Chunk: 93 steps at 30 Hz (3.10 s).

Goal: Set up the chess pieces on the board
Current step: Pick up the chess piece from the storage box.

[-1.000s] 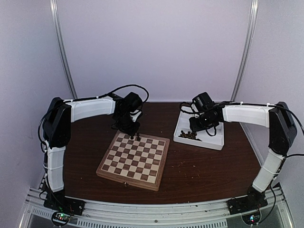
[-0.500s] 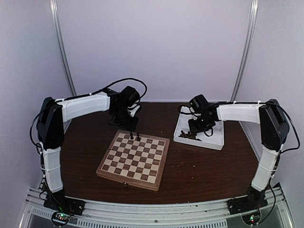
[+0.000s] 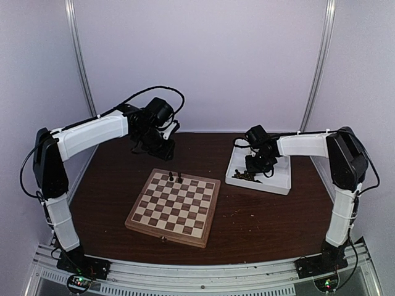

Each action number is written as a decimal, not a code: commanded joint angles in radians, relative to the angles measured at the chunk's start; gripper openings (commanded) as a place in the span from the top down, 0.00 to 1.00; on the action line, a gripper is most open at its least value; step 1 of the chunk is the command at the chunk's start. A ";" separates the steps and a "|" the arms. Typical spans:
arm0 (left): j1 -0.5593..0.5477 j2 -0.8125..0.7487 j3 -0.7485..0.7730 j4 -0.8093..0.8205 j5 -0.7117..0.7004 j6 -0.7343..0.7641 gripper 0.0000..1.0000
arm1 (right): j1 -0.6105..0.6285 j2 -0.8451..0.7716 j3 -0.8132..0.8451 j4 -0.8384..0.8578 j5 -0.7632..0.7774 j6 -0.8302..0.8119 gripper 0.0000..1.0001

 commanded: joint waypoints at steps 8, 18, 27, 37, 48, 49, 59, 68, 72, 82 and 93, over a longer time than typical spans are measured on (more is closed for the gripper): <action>0.005 -0.113 -0.038 -0.004 0.021 -0.009 0.64 | -0.013 0.079 0.084 0.001 0.038 0.056 0.64; 0.005 -0.126 -0.067 -0.003 0.029 -0.019 0.64 | -0.014 0.069 0.080 -0.030 0.044 0.067 0.65; 0.004 -0.137 -0.090 0.011 0.045 -0.024 0.64 | -0.018 0.045 0.046 -0.030 0.052 0.065 0.68; 0.003 -0.167 -0.126 0.035 0.043 -0.028 0.64 | -0.019 0.026 0.014 -0.027 0.041 0.067 0.70; 0.003 -0.169 -0.125 0.037 0.050 -0.029 0.64 | -0.019 -0.060 -0.021 -0.038 0.072 0.040 0.67; 0.003 -0.169 -0.125 0.038 0.051 -0.029 0.64 | -0.019 -0.070 -0.025 -0.039 0.073 0.037 0.66; -0.004 -0.185 -0.136 0.046 0.055 -0.024 0.64 | -0.020 -0.064 -0.038 -0.023 0.023 0.019 0.67; -0.009 -0.190 -0.154 0.058 0.071 -0.035 0.64 | -0.019 -0.026 -0.024 -0.015 0.011 0.019 0.71; -0.012 -0.184 -0.155 0.063 0.075 -0.037 0.64 | -0.019 -0.009 -0.016 -0.010 0.002 0.019 0.73; -0.018 -0.177 -0.154 0.072 0.085 -0.041 0.64 | -0.019 0.026 0.025 -0.022 -0.001 0.004 0.81; -0.022 -0.189 -0.172 0.082 0.085 -0.058 0.65 | -0.018 -0.076 0.012 -0.067 -0.011 -0.051 0.94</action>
